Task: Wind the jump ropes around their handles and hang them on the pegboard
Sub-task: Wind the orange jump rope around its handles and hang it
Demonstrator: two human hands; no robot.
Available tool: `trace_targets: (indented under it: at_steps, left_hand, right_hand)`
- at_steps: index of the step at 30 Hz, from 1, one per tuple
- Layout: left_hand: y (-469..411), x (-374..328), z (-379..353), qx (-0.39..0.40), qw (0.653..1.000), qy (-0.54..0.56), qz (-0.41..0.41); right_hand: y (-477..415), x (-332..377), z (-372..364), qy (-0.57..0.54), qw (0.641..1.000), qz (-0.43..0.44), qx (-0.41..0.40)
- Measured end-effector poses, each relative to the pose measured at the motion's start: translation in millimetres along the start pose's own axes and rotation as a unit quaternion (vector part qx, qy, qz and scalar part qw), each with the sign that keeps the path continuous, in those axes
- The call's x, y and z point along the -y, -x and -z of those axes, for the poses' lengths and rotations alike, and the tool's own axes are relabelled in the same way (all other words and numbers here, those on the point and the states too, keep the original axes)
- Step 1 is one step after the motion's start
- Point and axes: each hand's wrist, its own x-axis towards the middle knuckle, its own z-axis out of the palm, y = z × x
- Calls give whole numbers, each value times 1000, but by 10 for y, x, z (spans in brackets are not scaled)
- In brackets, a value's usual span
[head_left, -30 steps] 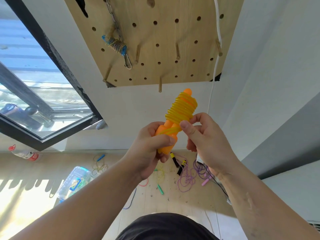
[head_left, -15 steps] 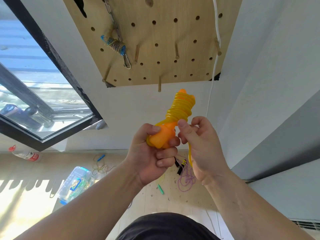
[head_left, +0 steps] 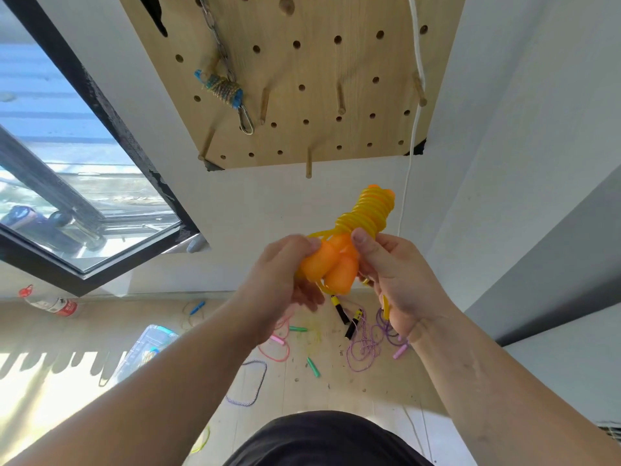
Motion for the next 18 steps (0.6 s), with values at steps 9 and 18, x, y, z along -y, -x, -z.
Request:
trace_targets:
  at_steps: [9, 18]
  left_hand:
    - [-65, 249, -120, -169, 819, -459, -302]
    - [-21, 36, 4, -174, 900, -329, -226]
  right_hand:
    - [71, 40, -225, 20, 996, -15, -89]
    - [86, 207, 31, 311, 945, 74, 63]
